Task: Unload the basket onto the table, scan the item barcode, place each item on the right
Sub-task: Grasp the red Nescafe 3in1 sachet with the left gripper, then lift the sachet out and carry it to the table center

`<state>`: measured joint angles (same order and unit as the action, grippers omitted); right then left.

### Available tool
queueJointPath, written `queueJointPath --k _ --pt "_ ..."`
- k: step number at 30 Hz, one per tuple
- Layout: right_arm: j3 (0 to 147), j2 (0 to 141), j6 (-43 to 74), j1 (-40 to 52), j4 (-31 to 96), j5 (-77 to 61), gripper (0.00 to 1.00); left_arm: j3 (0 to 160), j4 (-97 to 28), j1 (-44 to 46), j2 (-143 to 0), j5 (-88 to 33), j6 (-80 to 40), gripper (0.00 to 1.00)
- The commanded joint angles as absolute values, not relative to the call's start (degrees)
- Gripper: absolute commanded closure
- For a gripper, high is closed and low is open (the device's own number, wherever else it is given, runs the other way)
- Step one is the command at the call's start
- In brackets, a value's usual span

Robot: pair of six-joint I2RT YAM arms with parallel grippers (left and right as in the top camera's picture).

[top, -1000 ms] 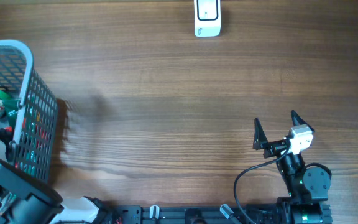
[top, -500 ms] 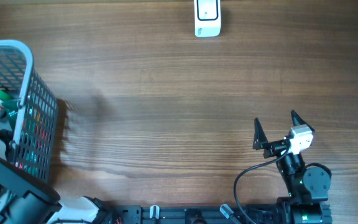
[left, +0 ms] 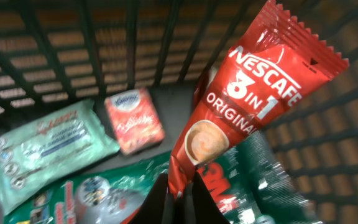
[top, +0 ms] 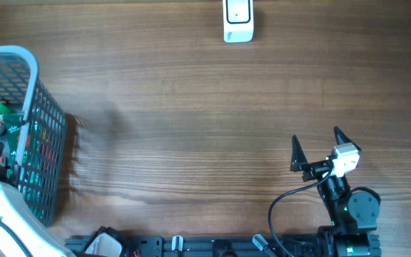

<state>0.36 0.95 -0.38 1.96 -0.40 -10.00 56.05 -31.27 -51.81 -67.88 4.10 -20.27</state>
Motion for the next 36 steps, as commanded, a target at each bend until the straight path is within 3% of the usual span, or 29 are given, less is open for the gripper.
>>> queueJointPath --k 1,9,16,28,36 --pt "0.3 0.6 -1.4 2.2 -0.6 -9.0 0.0 56.4 -26.2 -51.9 -60.8 -5.5 -25.1 0.96" --pt "0.3 0.6 -1.3 2.2 -0.6 -9.0 0.0 56.4 -11.0 -51.9 -50.5 -38.1 -30.7 0.96" --pt "0.3 0.6 -1.4 2.2 -0.6 -9.0 0.0 56.4 -10.1 -45.5 -48.1 -48.2 -30.3 0.96" --pt "0.3 0.6 -1.4 2.2 -0.6 -9.0 0.0 56.4 -20.4 -17.5 -48.2 -46.9 -19.6 0.96" --pt "0.3 0.6 -1.4 2.2 -0.6 -9.0 0.0 56.4 -31.6 4.7 -51.4 -26.6 -13.1 0.96"
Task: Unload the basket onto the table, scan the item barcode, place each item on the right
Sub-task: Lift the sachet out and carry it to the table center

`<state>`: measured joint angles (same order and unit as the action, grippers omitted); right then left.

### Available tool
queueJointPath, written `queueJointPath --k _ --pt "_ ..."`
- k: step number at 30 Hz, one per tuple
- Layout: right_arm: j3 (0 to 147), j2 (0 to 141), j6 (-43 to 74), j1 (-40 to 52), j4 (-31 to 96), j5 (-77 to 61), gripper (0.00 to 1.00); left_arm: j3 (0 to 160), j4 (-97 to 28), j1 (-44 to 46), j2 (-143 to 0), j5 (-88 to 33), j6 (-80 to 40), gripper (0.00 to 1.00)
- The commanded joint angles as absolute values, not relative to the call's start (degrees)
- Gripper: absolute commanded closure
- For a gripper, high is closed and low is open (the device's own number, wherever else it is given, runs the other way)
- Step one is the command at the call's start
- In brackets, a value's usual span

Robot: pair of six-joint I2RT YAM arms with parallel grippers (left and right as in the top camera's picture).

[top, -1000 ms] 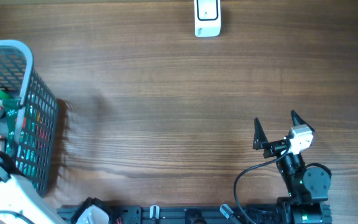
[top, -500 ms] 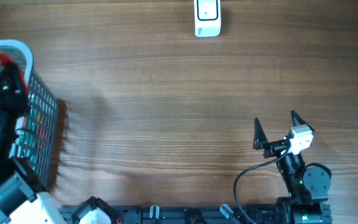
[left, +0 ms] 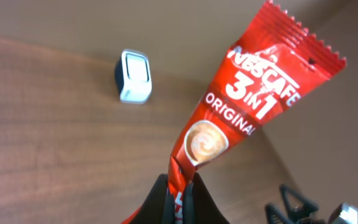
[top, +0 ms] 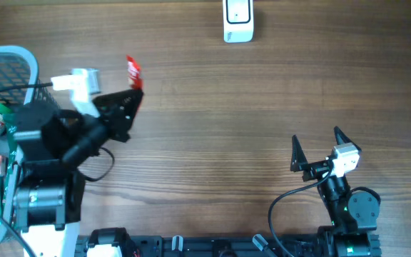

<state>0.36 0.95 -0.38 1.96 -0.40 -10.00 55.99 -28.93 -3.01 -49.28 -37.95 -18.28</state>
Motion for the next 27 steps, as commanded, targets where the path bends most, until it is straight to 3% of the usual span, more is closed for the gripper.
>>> queueJointPath --k 1,13,27 --pt "0.3 0.6 -1.3 2.2 -0.6 -9.0 0.0 56.4 -32.8 7.4 -52.6 -23.7 -12.4 0.96" --pt "0.3 0.6 -1.4 2.2 -0.6 -9.0 0.0 56.4 -35.6 28.6 -74.3 -9.1 -12.4 0.96" --pt "0.3 0.6 -1.4 2.2 -0.6 -9.0 0.01 56.4 -35.7 32.9 -90.6 -9.1 -12.4 0.96"
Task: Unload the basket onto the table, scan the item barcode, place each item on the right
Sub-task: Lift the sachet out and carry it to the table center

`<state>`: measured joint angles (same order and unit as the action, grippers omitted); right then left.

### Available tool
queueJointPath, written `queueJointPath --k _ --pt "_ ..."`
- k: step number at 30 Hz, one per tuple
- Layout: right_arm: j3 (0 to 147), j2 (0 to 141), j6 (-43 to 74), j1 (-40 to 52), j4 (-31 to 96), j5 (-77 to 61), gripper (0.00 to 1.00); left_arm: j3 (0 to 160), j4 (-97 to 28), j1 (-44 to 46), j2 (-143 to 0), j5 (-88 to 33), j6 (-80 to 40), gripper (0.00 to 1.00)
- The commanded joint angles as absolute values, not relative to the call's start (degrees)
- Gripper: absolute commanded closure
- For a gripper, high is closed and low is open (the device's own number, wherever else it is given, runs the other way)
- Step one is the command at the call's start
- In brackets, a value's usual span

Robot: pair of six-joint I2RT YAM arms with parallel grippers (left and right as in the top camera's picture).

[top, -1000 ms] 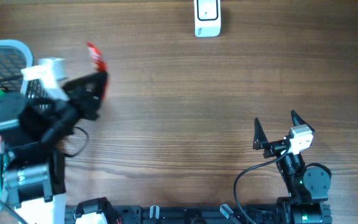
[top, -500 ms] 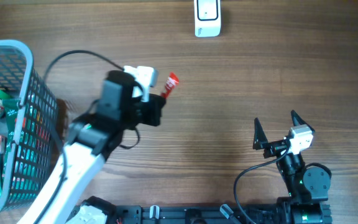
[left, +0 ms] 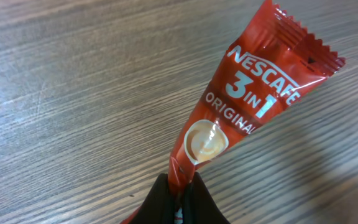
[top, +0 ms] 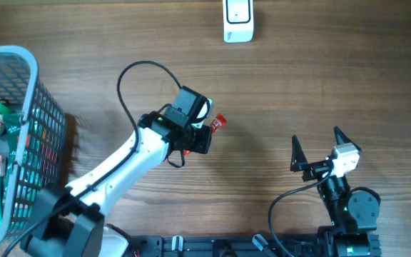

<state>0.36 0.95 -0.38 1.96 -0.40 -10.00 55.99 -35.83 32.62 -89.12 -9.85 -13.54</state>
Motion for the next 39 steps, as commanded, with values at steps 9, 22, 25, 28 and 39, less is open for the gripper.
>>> queueJointPath --k 9,22,25,28,39 --pt "0.3 0.6 -1.4 2.2 -0.6 -9.0 0.0 55.5 -37.1 32.9 -95.3 -9.1 -12.4 0.96" --pt "0.3 0.6 -1.4 2.2 -0.6 -9.0 0.0 55.0 -27.7 33.7 -101.3 -9.8 -12.6 0.83" --pt "0.3 0.6 -1.4 2.2 -0.6 -9.0 0.0 55.0 -27.7 34.3 -101.3 -9.8 -12.8 0.55" --pt "0.3 0.6 -1.4 2.2 -0.6 -9.0 0.0 55.0 -27.8 35.4 -101.3 -9.8 -12.8 0.04" --pt "0.3 0.6 -1.3 2.2 -0.6 -9.0 0.0 55.2 -28.6 36.6 -100.7 -11.0 -12.9 0.0"
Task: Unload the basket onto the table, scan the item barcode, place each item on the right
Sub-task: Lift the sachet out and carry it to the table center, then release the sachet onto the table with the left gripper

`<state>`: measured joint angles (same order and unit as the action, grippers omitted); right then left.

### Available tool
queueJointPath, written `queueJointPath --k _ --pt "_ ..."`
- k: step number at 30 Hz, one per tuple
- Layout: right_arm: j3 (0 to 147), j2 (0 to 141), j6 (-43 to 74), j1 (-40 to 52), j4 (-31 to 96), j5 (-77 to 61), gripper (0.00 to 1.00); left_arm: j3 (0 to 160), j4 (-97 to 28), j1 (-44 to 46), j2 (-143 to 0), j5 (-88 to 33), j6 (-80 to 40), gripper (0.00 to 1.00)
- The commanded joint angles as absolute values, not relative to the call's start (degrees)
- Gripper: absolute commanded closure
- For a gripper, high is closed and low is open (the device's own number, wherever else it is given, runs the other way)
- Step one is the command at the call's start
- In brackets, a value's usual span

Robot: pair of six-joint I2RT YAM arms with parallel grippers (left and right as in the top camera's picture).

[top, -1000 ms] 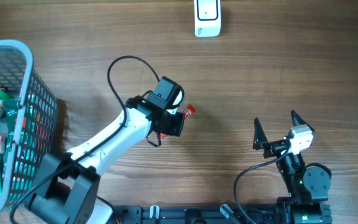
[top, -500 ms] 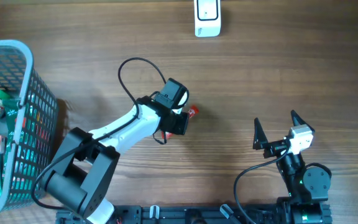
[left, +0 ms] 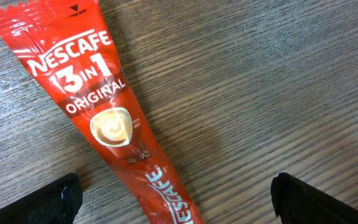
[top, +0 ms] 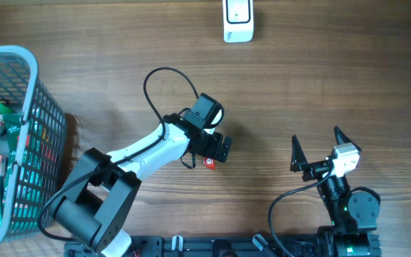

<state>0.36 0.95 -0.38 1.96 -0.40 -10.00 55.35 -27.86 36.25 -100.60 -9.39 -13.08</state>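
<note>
The red Nescafe 3-in-1 sachet lies flat on the wooden table, printed front up. My left gripper is open right above it, its black fingertips spread wide to either side without touching it. From overhead only a small red end of the sachet shows beneath the left gripper at mid-table. No barcode shows on the visible face. The white scanner stands at the far edge. My right gripper is open and holds nothing at the near right.
A grey mesh basket with several packets inside stands at the left edge. The left arm and its cable loop stretch from the near left to the middle of the table.
The left gripper has opened and let go of the sachet, which now lies flat on the table. The gripper sits slightly nearer and to the right. The right arm has not moved.
The left gripper was shut on the sachet inside the basket. It then held the sachet up over the table beside the basket, then low over the middle of the table. Now the sachet lies released there, under the open gripper.
</note>
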Motion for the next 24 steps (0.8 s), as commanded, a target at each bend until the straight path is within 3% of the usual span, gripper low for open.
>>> queueJointPath --k 1,10,24 --pt "0.3 0.6 -1.4 2.2 -0.6 -9.0 0.0 55.6 -29.4 36.4 -100.1 -11.0 -12.8 0.0" --pt "0.3 0.6 -1.4 2.2 -0.6 -9.0 0.0 63.3 -39.2 31.8 -87.5 -10.8 -12.8 0.0" --pt "0.3 0.6 -1.4 2.2 -0.6 -9.0 0.0 72.6 -49.0 12.0 -66.8 -10.8 -12.8 0.0"
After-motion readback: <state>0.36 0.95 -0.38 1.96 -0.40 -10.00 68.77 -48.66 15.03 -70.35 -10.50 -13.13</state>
